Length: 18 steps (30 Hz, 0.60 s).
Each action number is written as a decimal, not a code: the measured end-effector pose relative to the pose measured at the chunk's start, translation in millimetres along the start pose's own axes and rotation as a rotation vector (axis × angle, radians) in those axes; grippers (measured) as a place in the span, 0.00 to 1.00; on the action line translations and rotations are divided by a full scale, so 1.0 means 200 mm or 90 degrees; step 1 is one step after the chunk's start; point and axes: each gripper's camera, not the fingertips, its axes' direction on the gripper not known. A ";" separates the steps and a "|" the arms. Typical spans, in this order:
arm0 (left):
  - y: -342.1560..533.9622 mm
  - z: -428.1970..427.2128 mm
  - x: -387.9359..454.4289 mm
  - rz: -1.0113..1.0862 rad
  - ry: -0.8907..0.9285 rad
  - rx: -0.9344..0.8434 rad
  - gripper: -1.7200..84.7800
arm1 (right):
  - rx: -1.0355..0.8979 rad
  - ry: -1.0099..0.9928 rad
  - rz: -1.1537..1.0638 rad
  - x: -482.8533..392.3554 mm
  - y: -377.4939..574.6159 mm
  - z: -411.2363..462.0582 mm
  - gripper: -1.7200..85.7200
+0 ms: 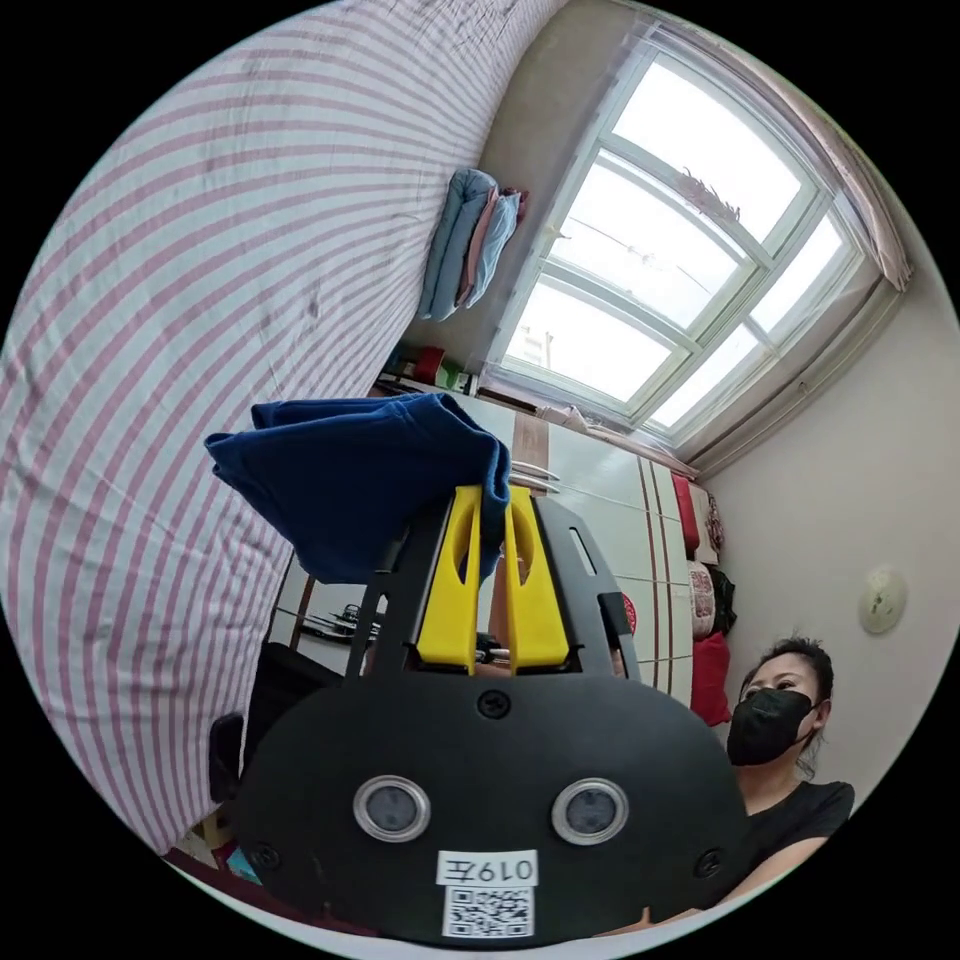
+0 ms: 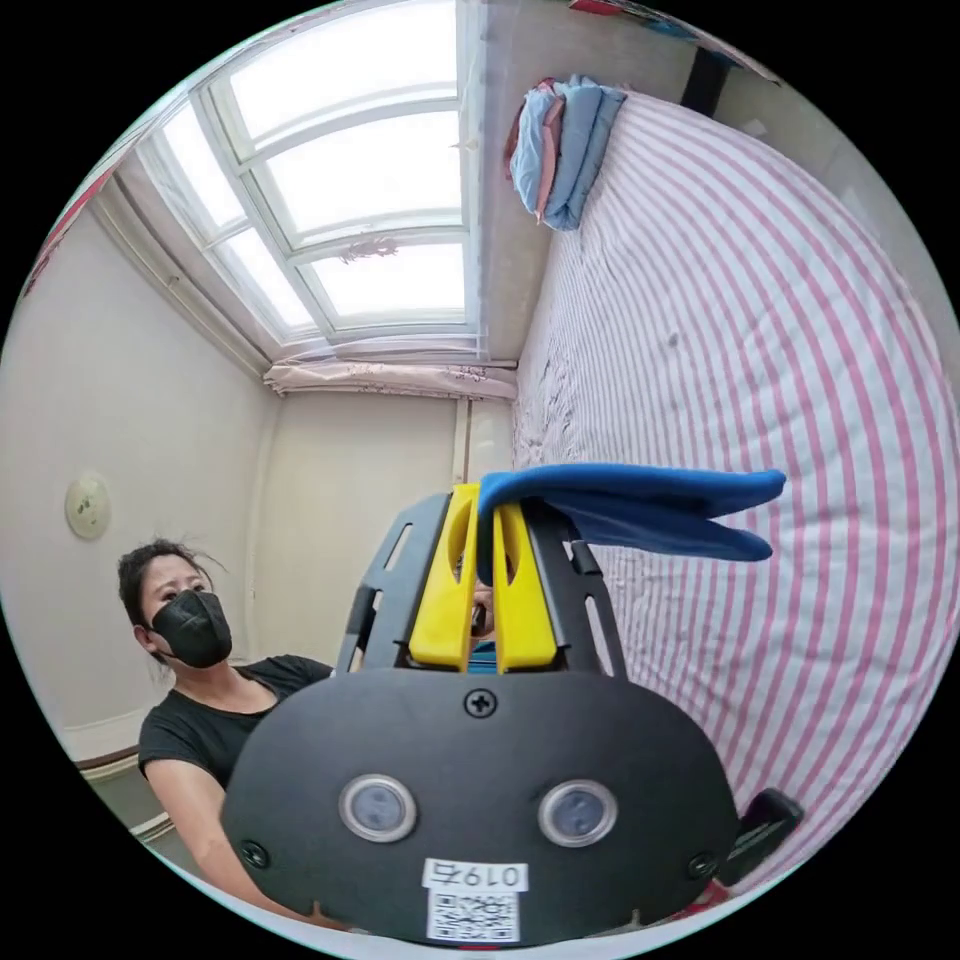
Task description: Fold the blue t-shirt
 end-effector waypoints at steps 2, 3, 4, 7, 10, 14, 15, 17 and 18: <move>-0.13 0.16 -0.07 0.050 -0.001 0.001 0.04 | -0.012 0.001 -0.038 0.04 -0.25 -0.04 0.02; -0.16 0.20 -0.10 0.060 -0.005 0.002 0.04 | -0.027 0.005 -0.063 0.06 -0.39 -0.07 0.02; -0.20 0.25 -0.15 0.078 -0.012 0.004 0.04 | -0.043 0.009 -0.084 0.11 -0.51 -0.09 0.02; -0.29 0.34 -0.38 0.105 -0.046 0.002 0.04 | -0.086 0.033 -0.098 0.31 -0.72 -0.17 0.02; -0.31 0.36 -0.73 0.072 -0.123 0.005 0.04 | -0.118 0.093 -0.031 0.65 -0.82 -0.25 0.02; -0.27 0.33 -1.20 -0.025 -0.235 0.004 0.04 | -0.127 0.171 0.117 1.05 -0.82 -0.35 0.02; -0.25 0.32 -1.25 -0.033 -0.231 0.011 0.04 | -0.121 0.163 0.141 1.12 -0.81 -0.37 0.02; -0.21 0.30 -1.37 -0.048 -0.226 0.033 0.03 | -0.107 0.161 0.161 1.18 -0.81 -0.40 0.02; -0.21 0.30 -1.39 -0.047 -0.231 0.029 0.03 | -0.100 0.157 0.168 1.20 -0.82 -0.42 0.03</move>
